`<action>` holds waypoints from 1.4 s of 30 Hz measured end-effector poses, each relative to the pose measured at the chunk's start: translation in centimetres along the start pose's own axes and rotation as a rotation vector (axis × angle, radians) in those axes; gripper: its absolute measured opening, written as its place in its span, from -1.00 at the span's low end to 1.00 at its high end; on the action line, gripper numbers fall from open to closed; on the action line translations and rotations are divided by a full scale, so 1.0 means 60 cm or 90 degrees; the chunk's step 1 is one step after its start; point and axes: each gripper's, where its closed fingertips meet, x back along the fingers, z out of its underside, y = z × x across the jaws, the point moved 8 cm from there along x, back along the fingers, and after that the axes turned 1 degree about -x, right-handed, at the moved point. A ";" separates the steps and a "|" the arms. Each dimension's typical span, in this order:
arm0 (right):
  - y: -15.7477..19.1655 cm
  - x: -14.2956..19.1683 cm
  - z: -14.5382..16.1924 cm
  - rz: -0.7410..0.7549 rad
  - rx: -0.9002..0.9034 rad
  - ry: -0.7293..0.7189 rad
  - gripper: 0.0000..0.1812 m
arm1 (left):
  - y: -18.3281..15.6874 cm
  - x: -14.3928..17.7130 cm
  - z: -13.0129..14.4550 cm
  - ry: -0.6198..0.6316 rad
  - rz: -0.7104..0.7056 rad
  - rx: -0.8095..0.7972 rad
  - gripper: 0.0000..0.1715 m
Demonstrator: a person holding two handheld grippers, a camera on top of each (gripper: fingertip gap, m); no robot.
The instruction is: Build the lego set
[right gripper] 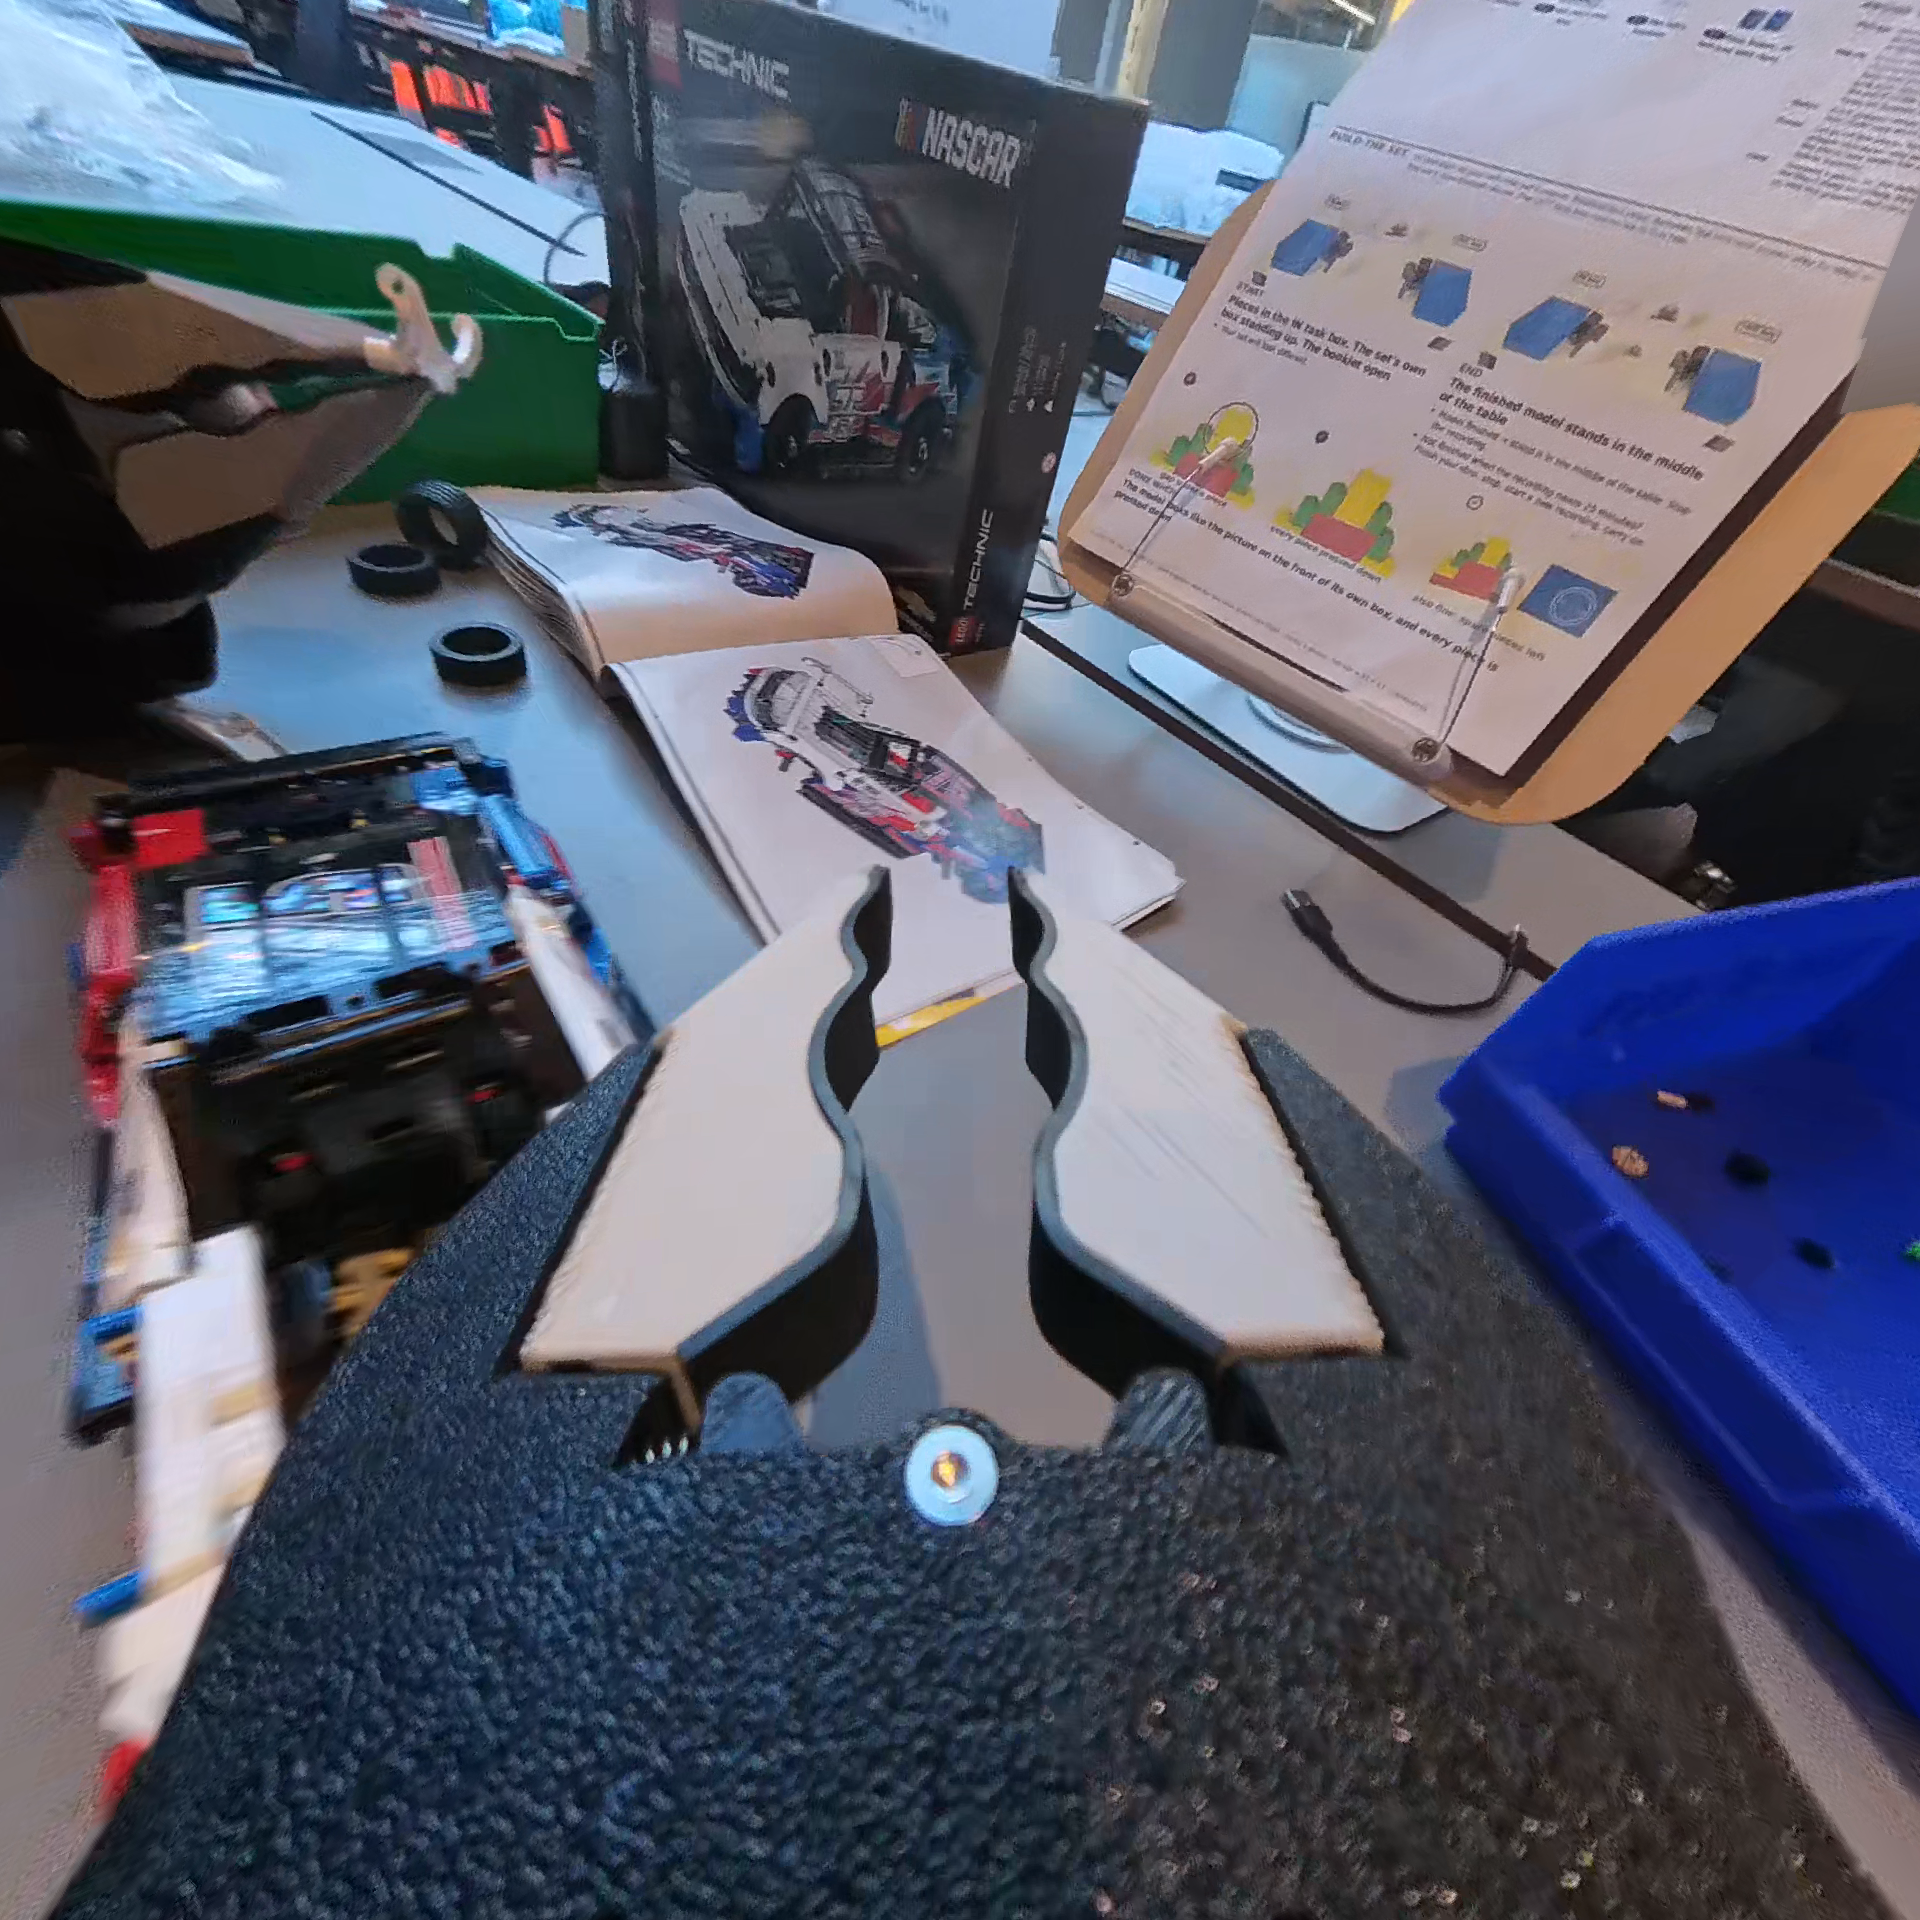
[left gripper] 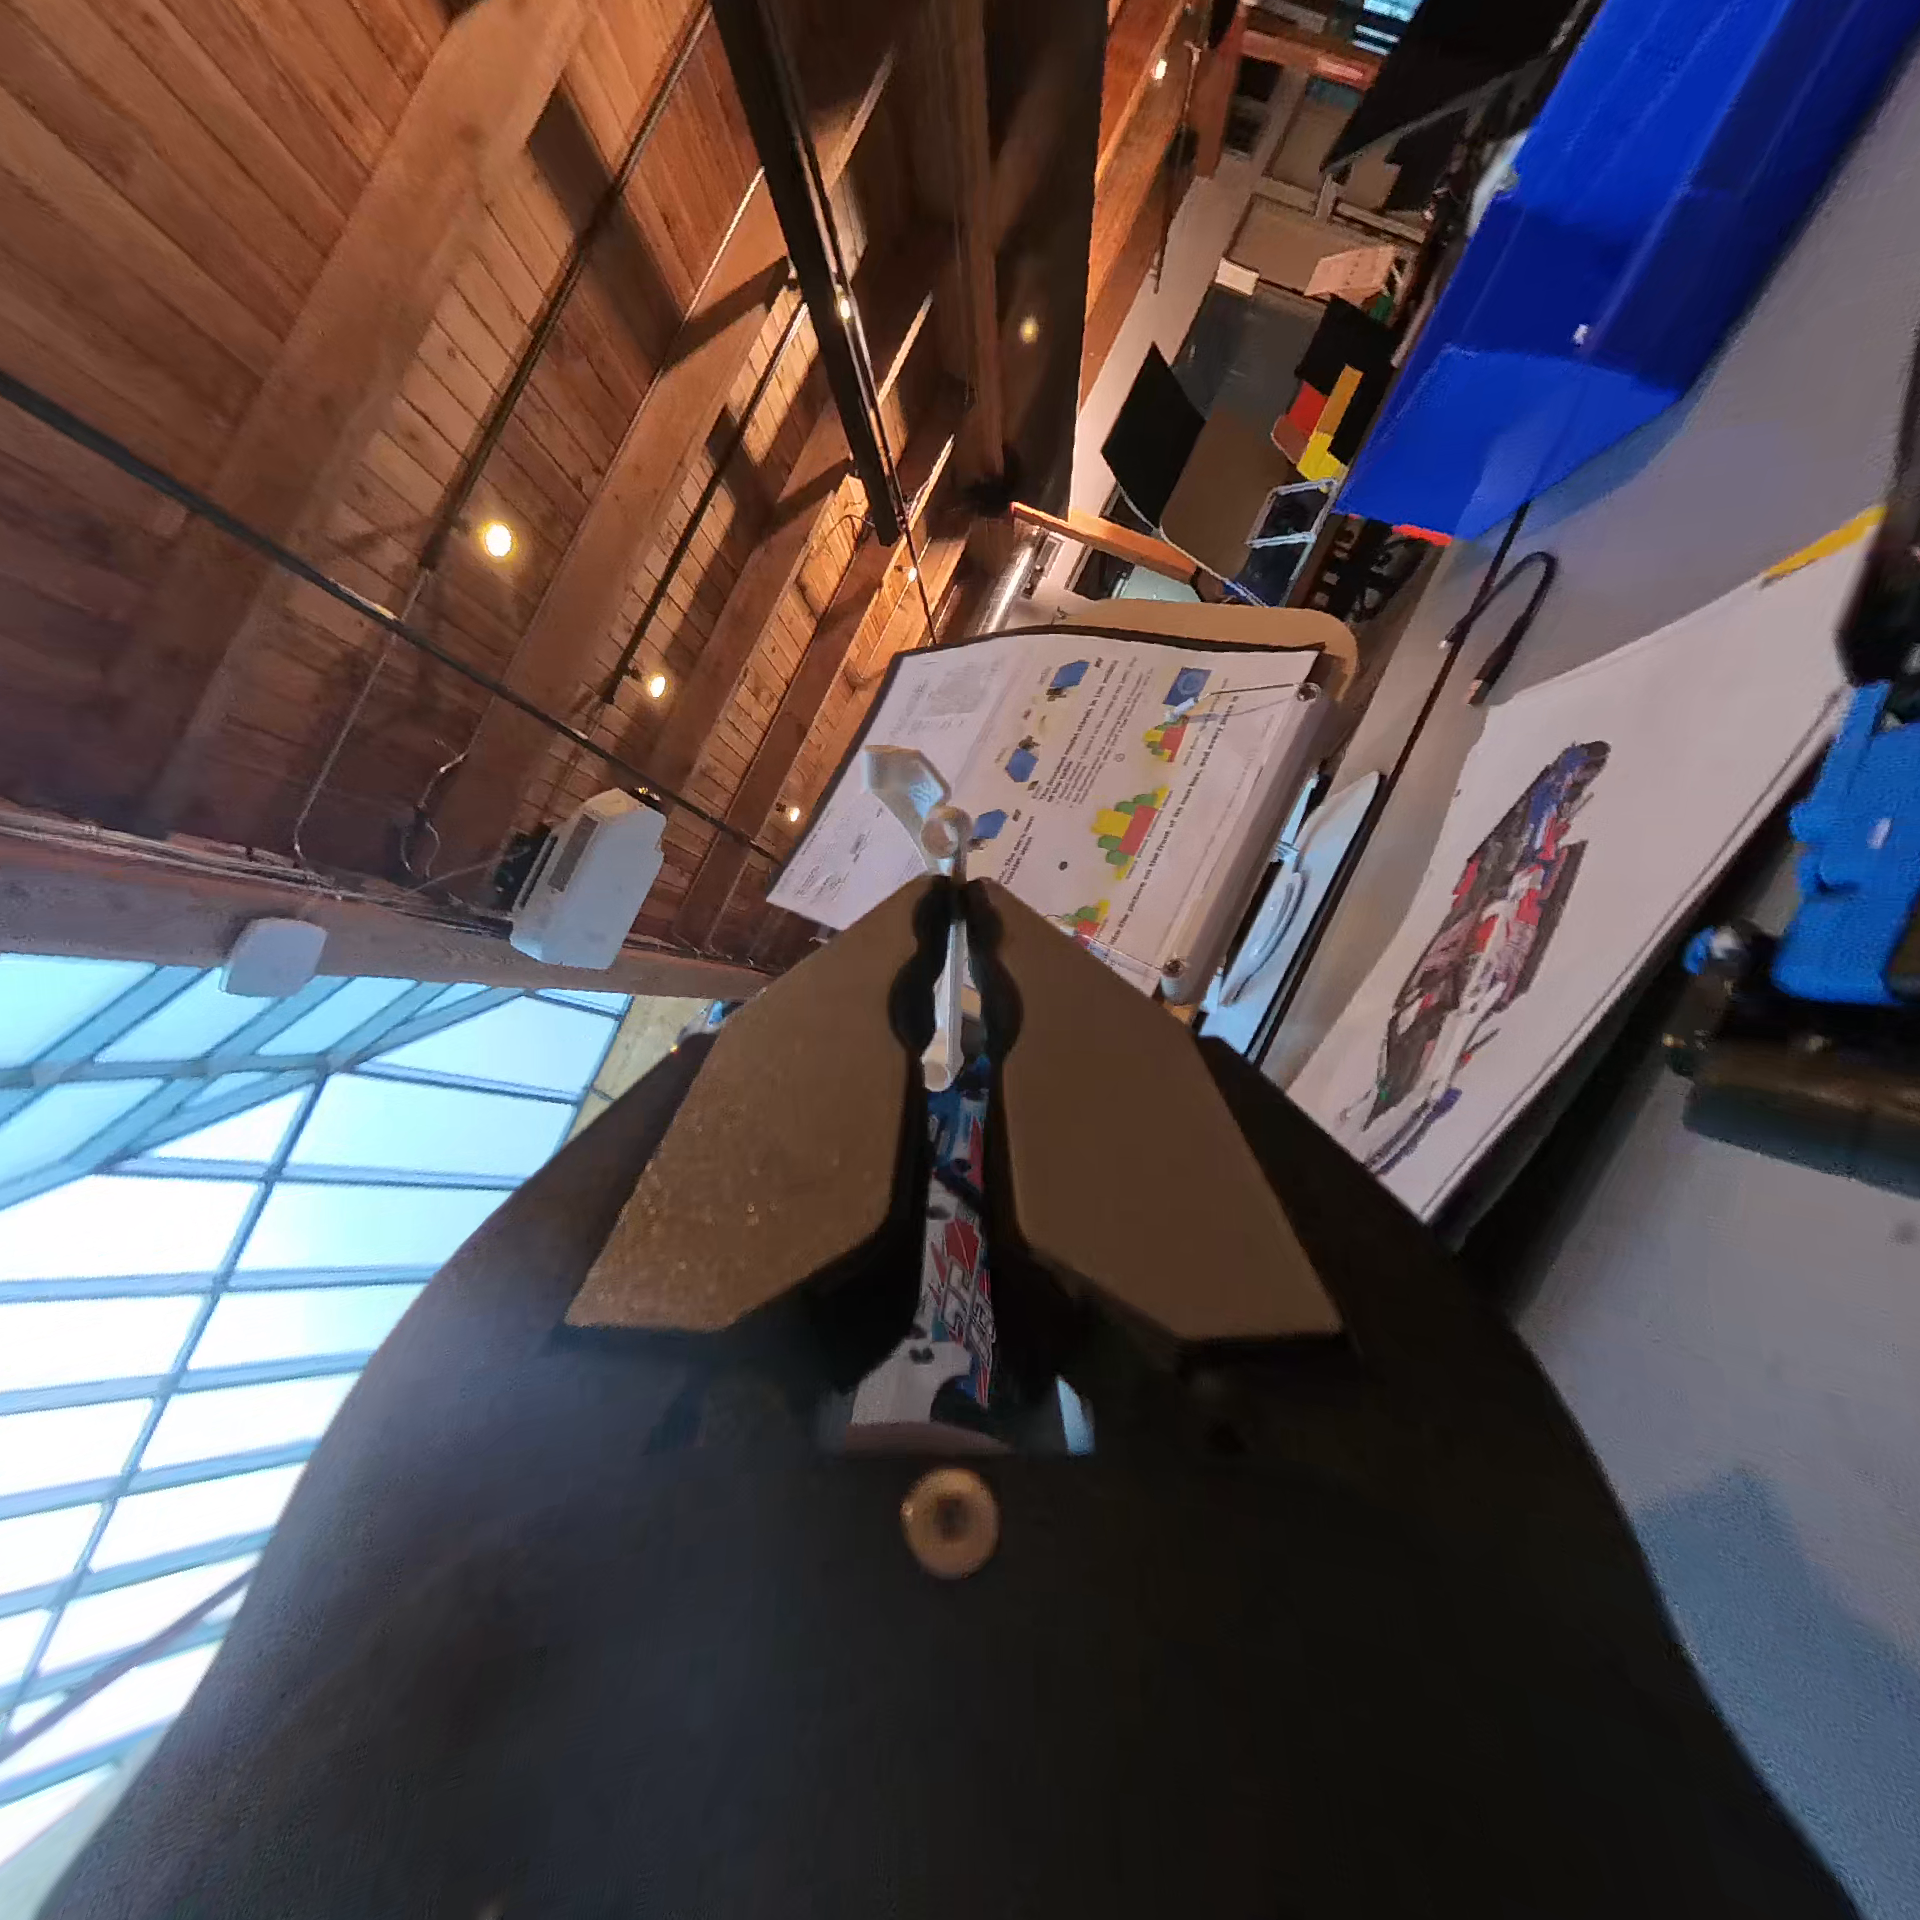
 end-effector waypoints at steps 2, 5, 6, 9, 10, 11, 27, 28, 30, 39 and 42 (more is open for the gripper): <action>-0.025 -0.024 0.002 -0.015 0.007 -0.011 -0.74 | -0.010 -0.003 0.003 -0.003 0.020 -0.027 -1.00; -0.049 -0.054 0.004 -0.047 -0.013 -0.050 -0.74 | -0.010 0.007 0.022 -0.004 0.046 0.006 -1.00; -0.051 -0.061 0.006 -0.063 -0.031 -0.060 -0.72 | -0.010 0.008 0.034 0.012 0.050 0.024 -1.00; -0.050 -0.070 0.027 -0.093 -0.074 -0.058 -0.70 | 0.004 0.001 0.053 0.041 0.046 0.108 -1.00; -0.051 -0.072 0.037 -0.088 -0.075 -0.048 -0.70 | 0.010 -0.001 0.054 0.041 0.039 0.140 -1.00; -0.052 -0.074 0.045 -0.080 -0.072 -0.036 -0.70 | 0.015 -0.002 0.053 0.040 0.039 0.161 -1.00; -0.063 -0.084 0.050 -0.080 -0.131 -0.052 -0.67 | -0.013 -0.004 0.055 0.028 0.107 0.197 -1.00; -0.062 -0.087 0.051 -0.082 -0.129 -0.047 -0.67 | -0.012 -0.004 0.055 0.028 0.106 0.199 -1.00; -0.058 -0.092 0.055 -0.089 -0.126 -0.036 -0.67 | -0.010 -0.005 0.055 0.028 0.104 0.198 -1.00; -0.054 -0.104 0.064 -0.093 -0.101 -0.003 -0.66 | -0.022 -0.011 0.059 0.039 0.129 0.189 -1.00; -0.057 -0.101 0.062 -0.077 -0.084 0.001 -0.66 | -0.027 -0.013 0.052 0.036 0.157 0.196 -1.00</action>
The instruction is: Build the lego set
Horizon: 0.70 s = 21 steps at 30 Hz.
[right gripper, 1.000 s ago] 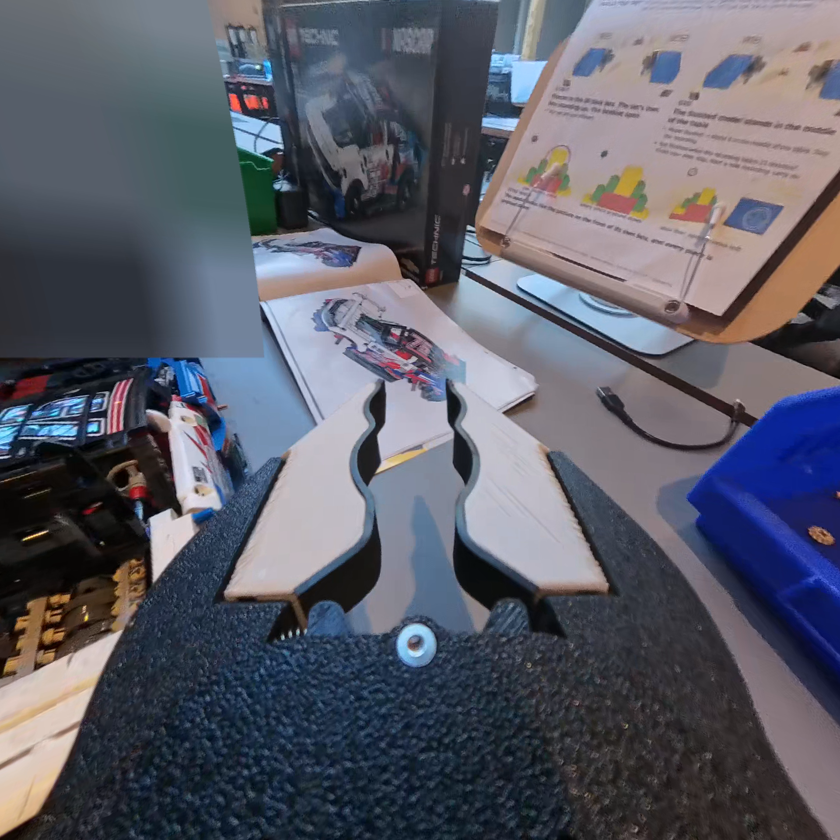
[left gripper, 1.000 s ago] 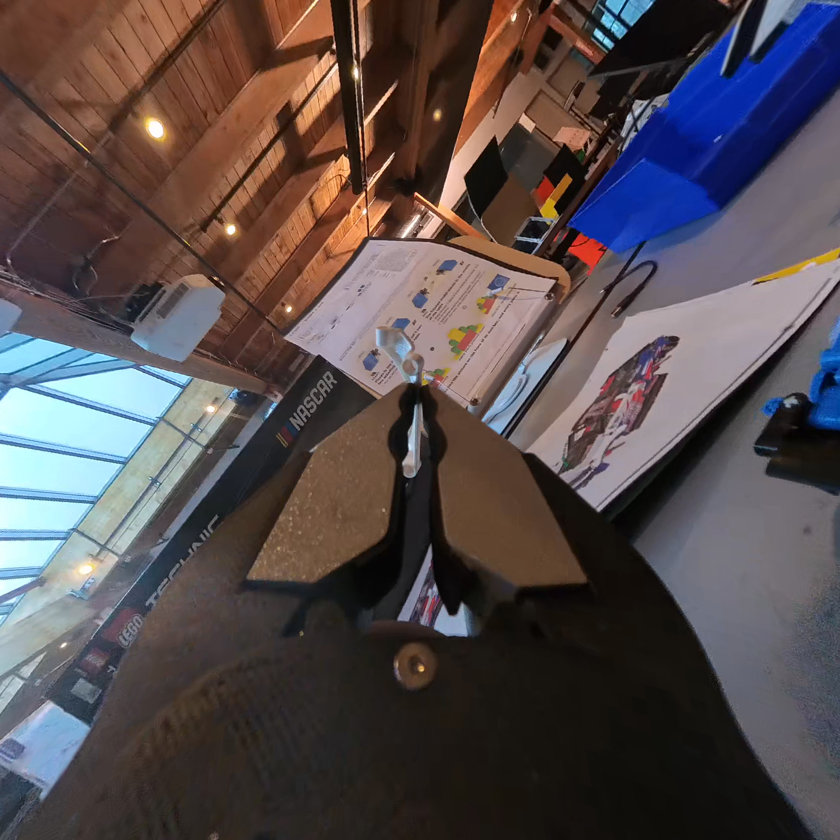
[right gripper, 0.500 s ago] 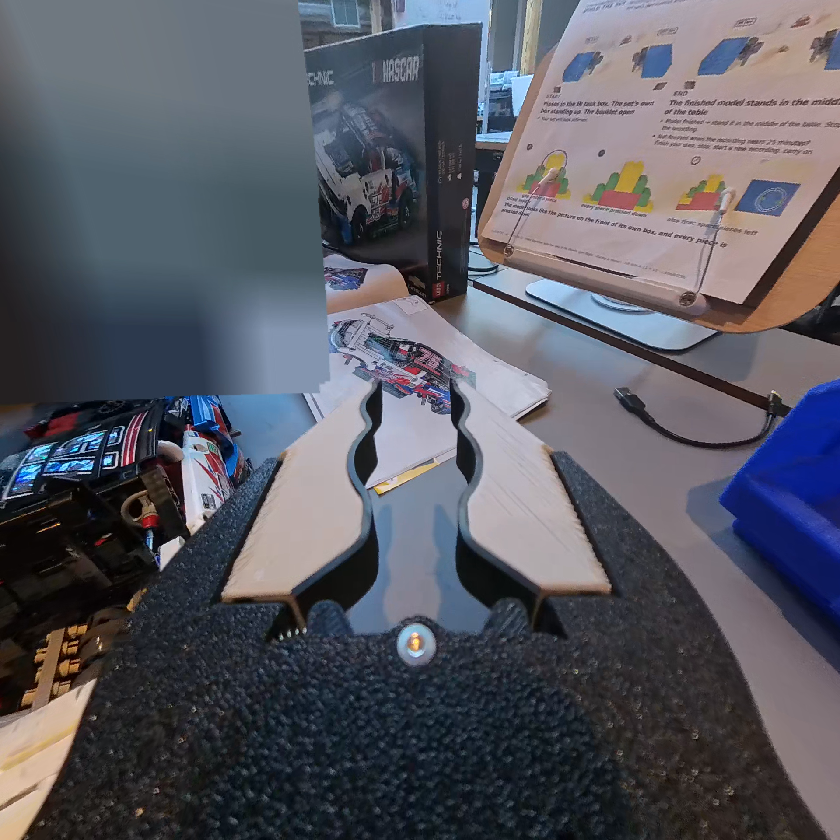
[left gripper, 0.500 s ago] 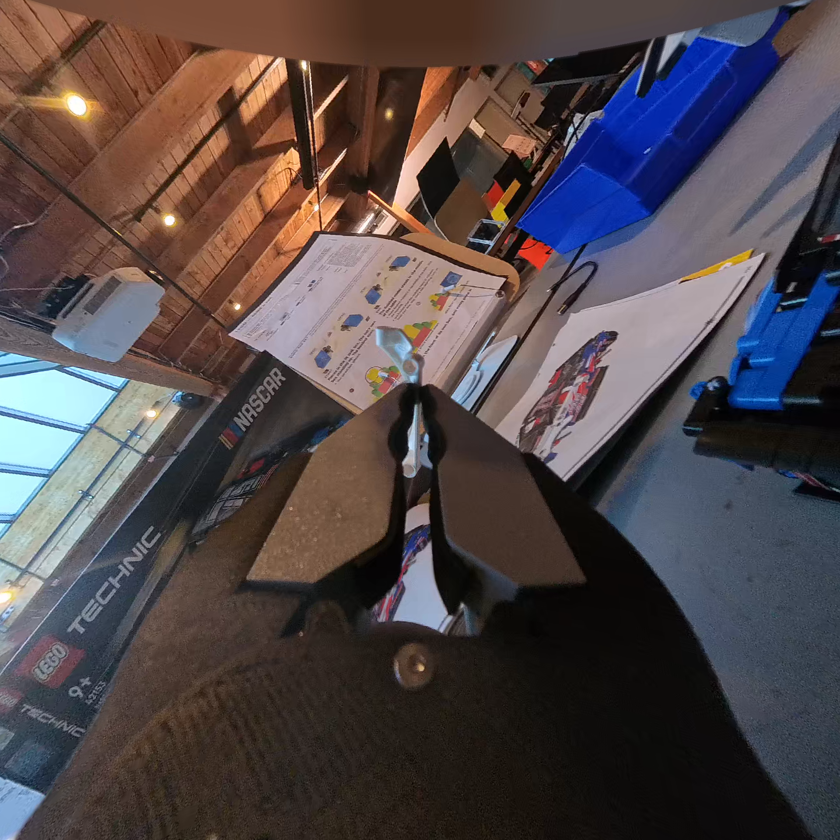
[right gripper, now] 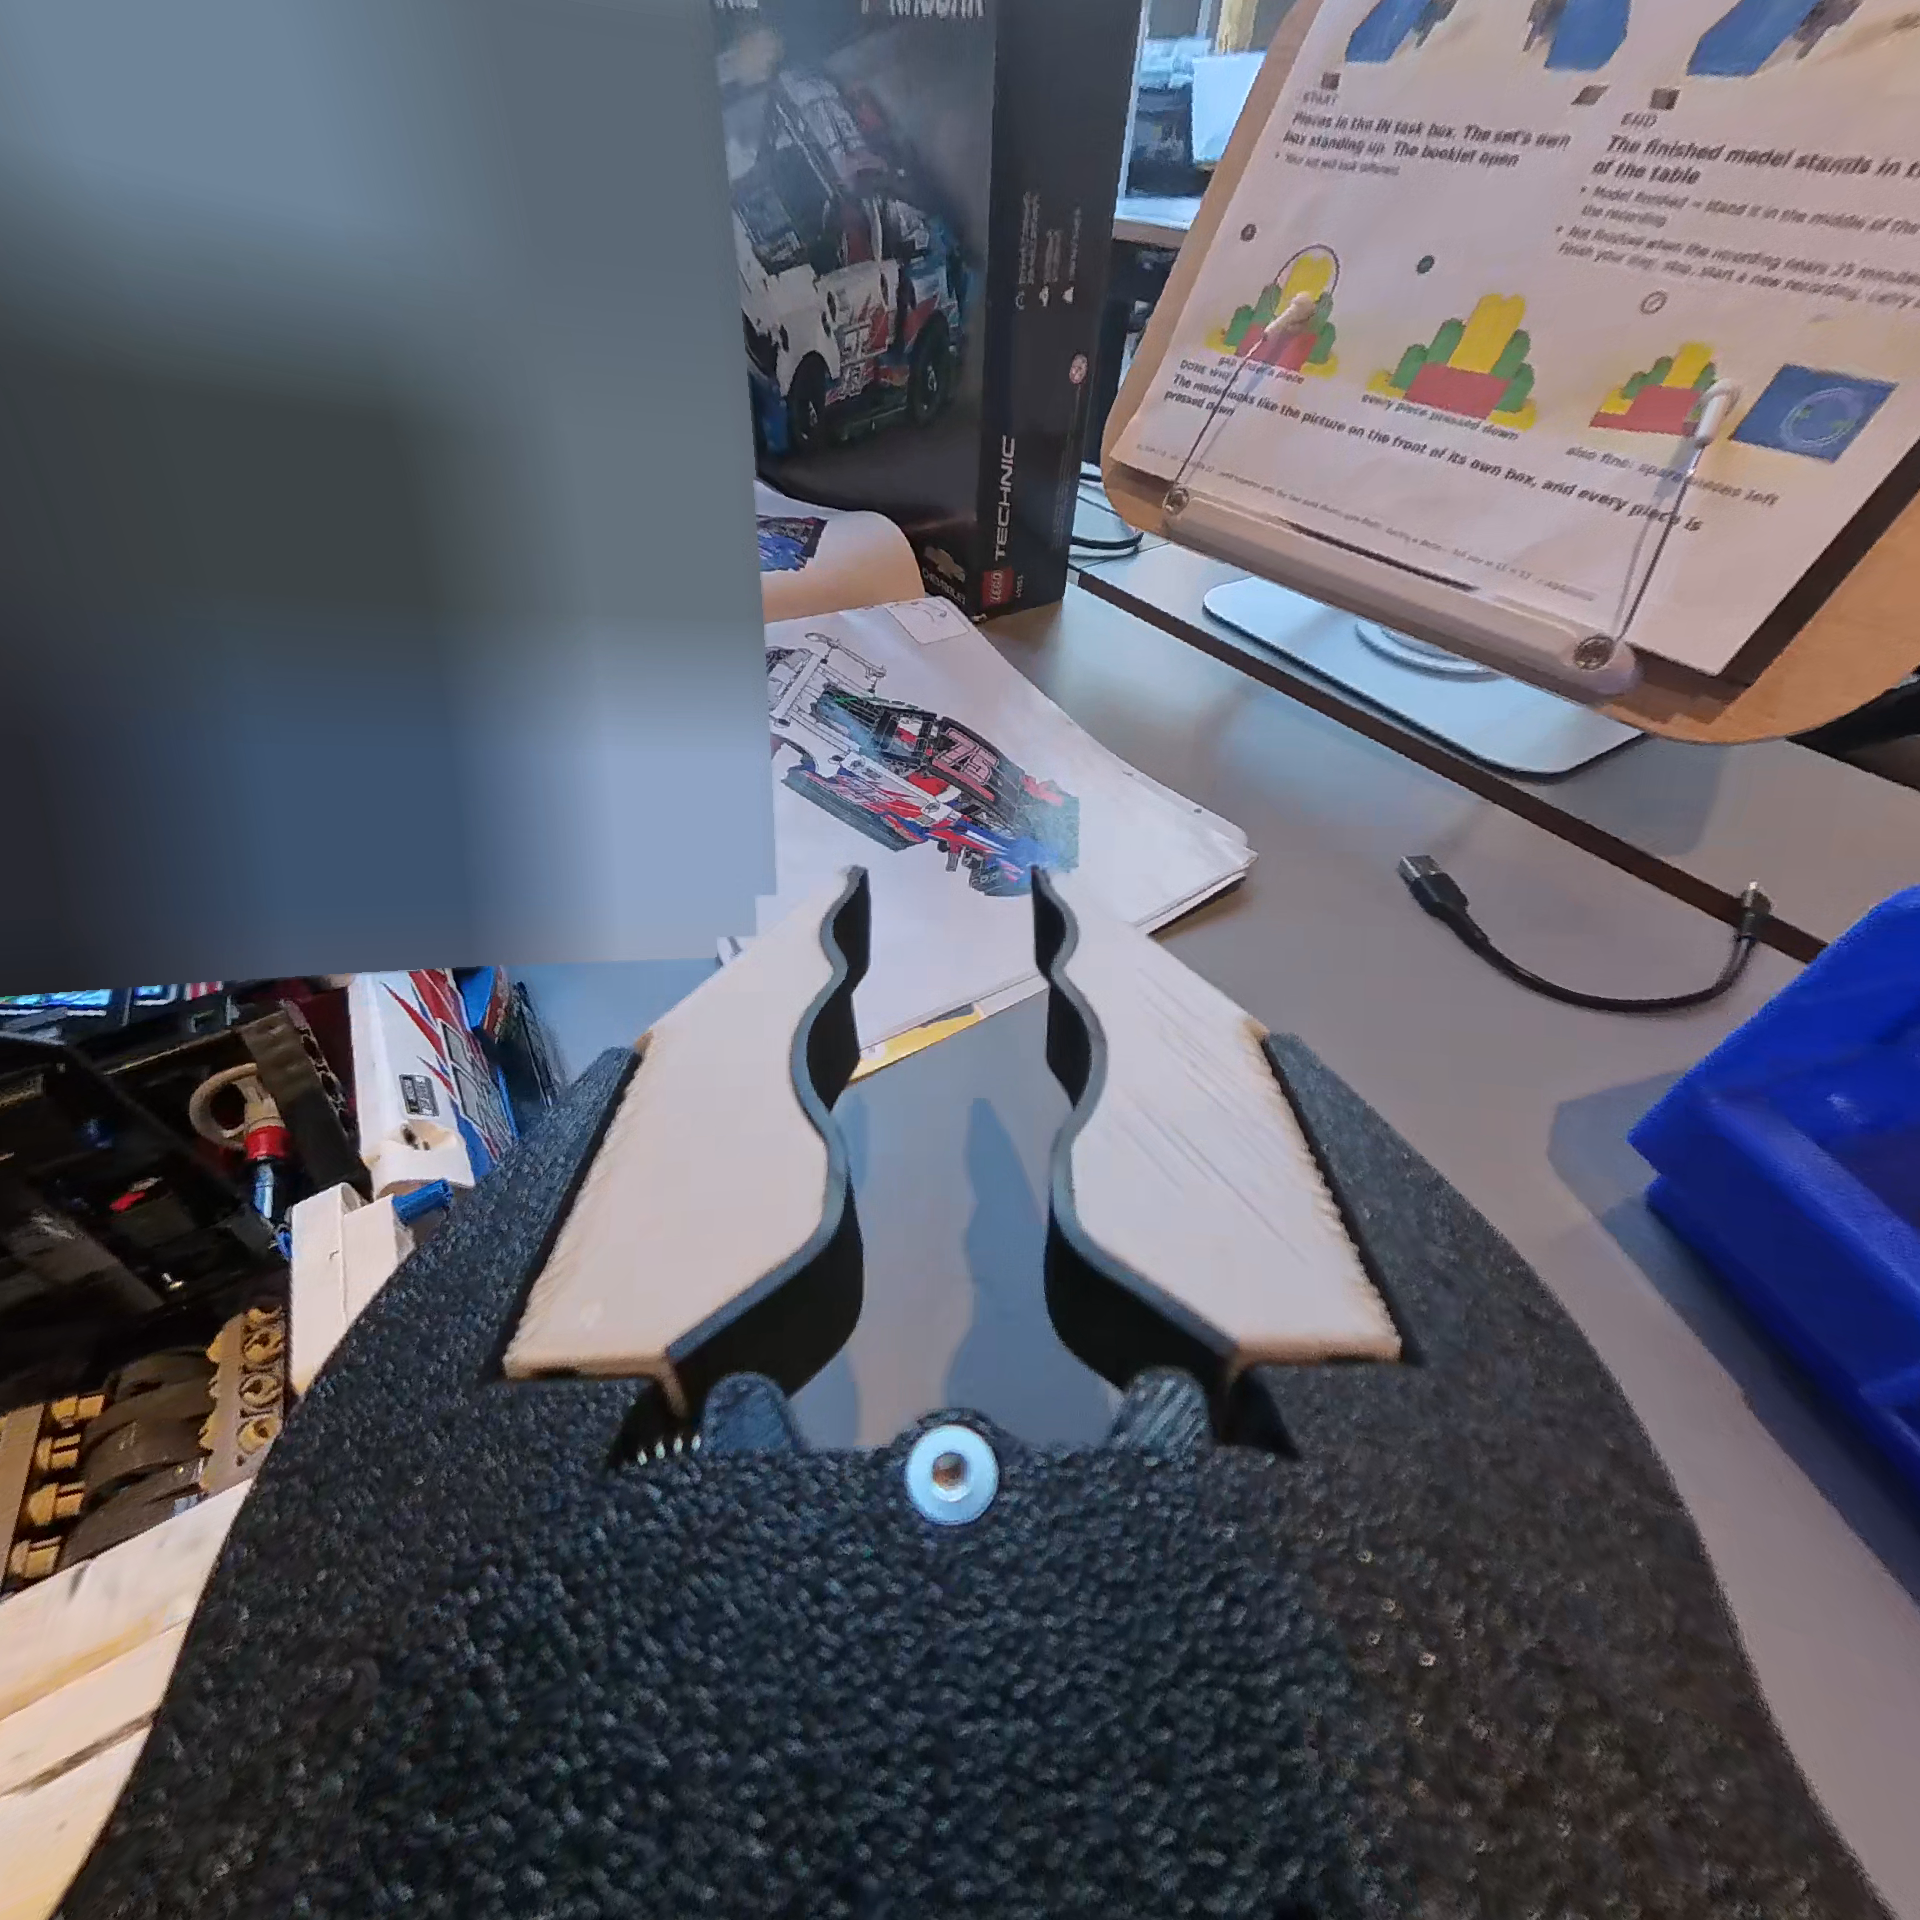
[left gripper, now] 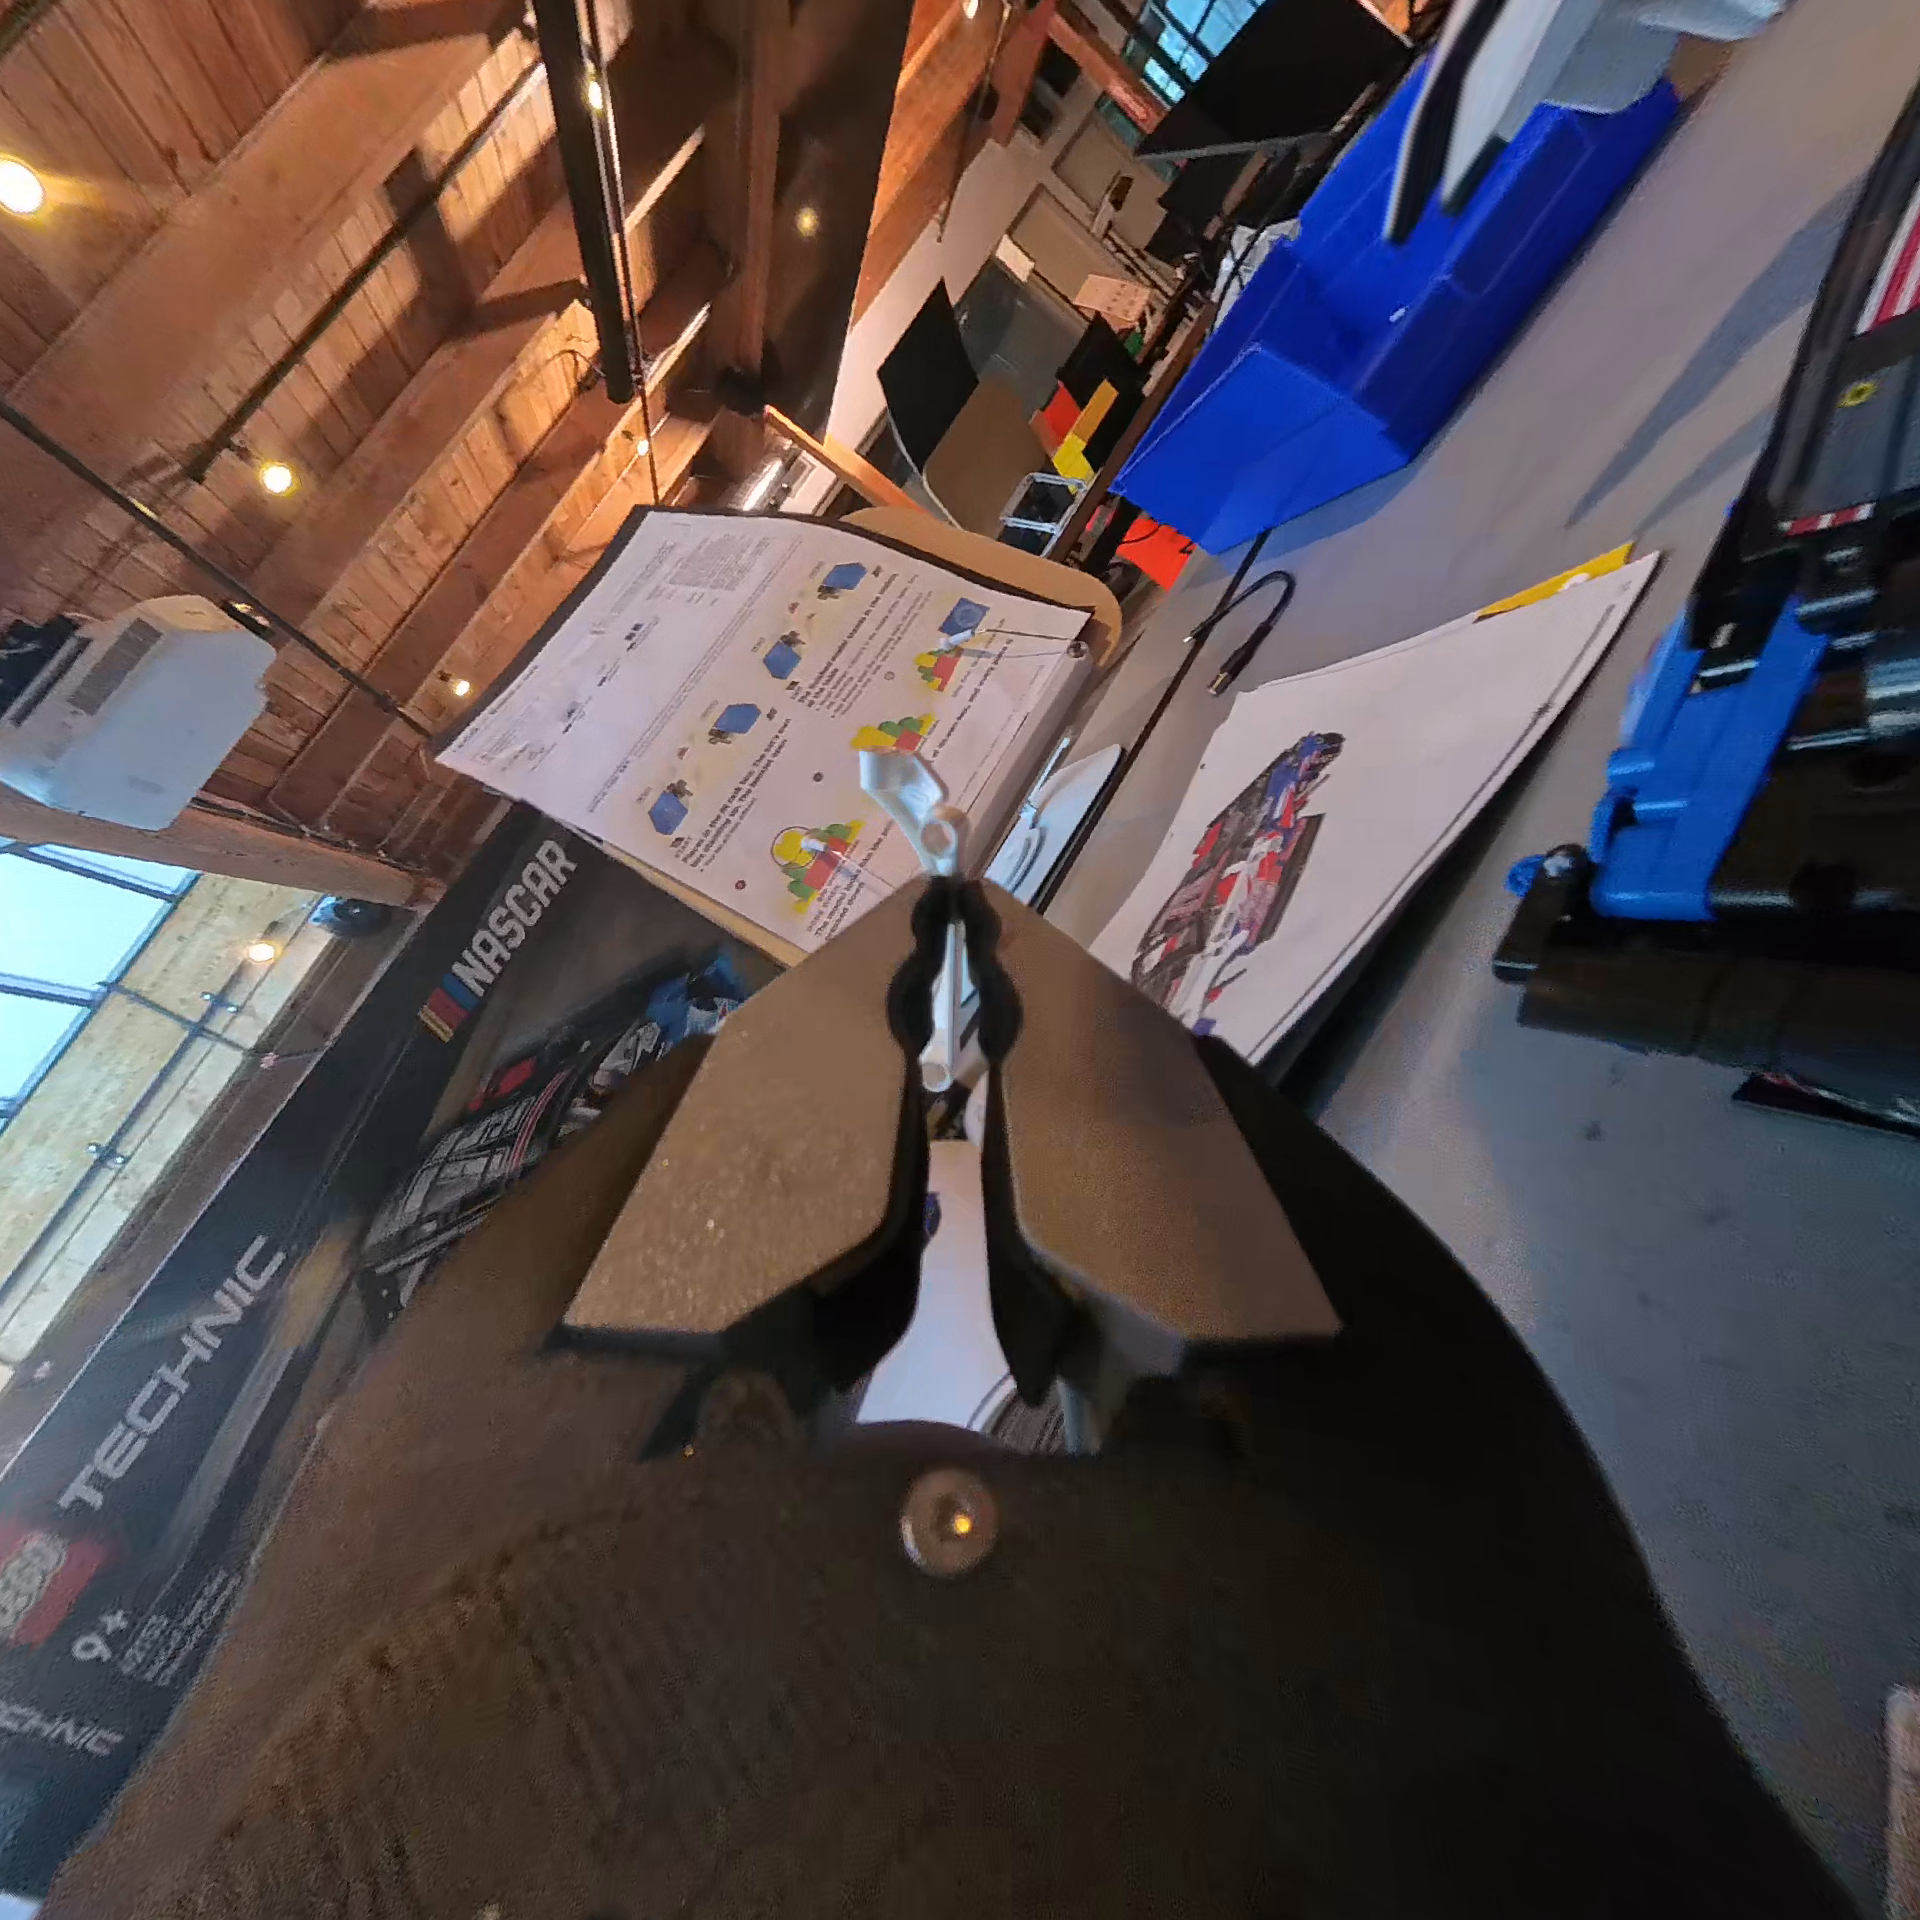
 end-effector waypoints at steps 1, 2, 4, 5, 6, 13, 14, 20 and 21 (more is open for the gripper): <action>0.001 0.003 -0.003 0.003 0.006 -0.005 -0.66 | -0.002 0.000 -0.004 -0.004 0.001 -0.008 -1.00; 0.002 0.006 -0.007 0.006 0.013 -0.008 -0.66 | -0.003 0.001 -0.009 -0.008 0.000 -0.016 -1.00; 0.007 0.015 -0.015 0.016 0.035 -0.019 -0.66 | -0.002 0.004 -0.022 -0.026 -0.005 -0.011 -1.00; 0.010 0.019 -0.017 0.020 0.047 -0.026 -0.67 | 0.001 0.004 -0.028 -0.033 -0.008 -0.001 -1.00; 0.012 0.022 -0.017 0.022 0.056 -0.027 -0.68 | 0.004 0.004 -0.032 -0.033 -0.015 0.003 -1.00; 0.047 0.076 -0.042 0.027 0.064 -0.036 -0.69 | -0.004 0.037 -0.146 -0.062 -0.009 -0.087 -1.00; 0.057 0.090 -0.049 0.025 0.063 -0.039 -0.68 | -0.014 0.046 -0.166 -0.075 0.009 -0.120 -1.00; 0.153 0.166 -0.073 -0.013 0.081 -0.052 -0.67 | -0.052 0.102 -0.258 -0.137 0.029 -0.247 -1.00; 0.170 0.172 -0.071 -0.017 0.093 -0.049 -0.67 | -0.048 0.109 -0.263 -0.151 -0.008 -0.235 -1.00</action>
